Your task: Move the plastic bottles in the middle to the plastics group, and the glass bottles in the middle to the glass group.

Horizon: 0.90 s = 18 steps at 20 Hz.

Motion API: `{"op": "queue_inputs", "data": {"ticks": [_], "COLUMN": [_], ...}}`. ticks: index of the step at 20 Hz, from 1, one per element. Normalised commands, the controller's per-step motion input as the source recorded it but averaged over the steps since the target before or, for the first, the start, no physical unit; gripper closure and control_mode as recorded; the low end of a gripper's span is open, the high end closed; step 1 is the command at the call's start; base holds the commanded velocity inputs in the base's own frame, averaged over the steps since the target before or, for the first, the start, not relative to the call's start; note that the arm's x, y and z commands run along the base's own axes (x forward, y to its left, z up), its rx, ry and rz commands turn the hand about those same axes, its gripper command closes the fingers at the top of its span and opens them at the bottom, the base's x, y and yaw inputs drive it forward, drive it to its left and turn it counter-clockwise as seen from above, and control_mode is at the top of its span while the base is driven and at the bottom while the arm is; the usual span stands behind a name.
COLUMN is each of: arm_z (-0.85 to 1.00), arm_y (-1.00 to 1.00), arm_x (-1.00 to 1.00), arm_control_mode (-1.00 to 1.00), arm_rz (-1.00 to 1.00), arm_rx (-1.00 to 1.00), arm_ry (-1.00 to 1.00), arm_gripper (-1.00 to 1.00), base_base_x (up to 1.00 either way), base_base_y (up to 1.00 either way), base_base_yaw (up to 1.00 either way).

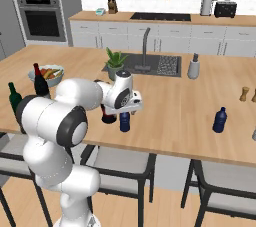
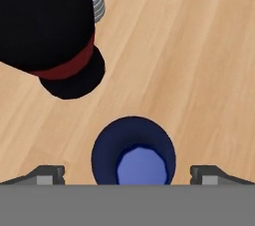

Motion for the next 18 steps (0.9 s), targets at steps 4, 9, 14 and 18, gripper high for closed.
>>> {"op": "queue_inputs", "data": {"ticks": [4, 9, 14, 18], "arm_z": [-0.19, -0.16, -0.04, 0.0], "arm_y": [0.0, 0.0, 0.0, 0.0], "arm_x": [0.02, 0.01, 0.0, 0.0], "arm_control_mode": [-1.0, -1.0, -1.0, -1.0], "arm_rz": [0.01, 0.01, 0.0, 0.0], "arm_rx": [0.0, 0.0, 0.0, 0.0], "arm_ry": [0.0, 0.0, 0.0, -0.03], "arm_gripper": [-1.0, -1.0, -1.0, -1.0], "base_base_x": [0.0, 0.0, 0.0, 0.0], "base_base_y": [0.0, 0.0, 0.0, 0.0], "base_base_yaw": [0.0, 0.0, 0.0, 0.0]}}
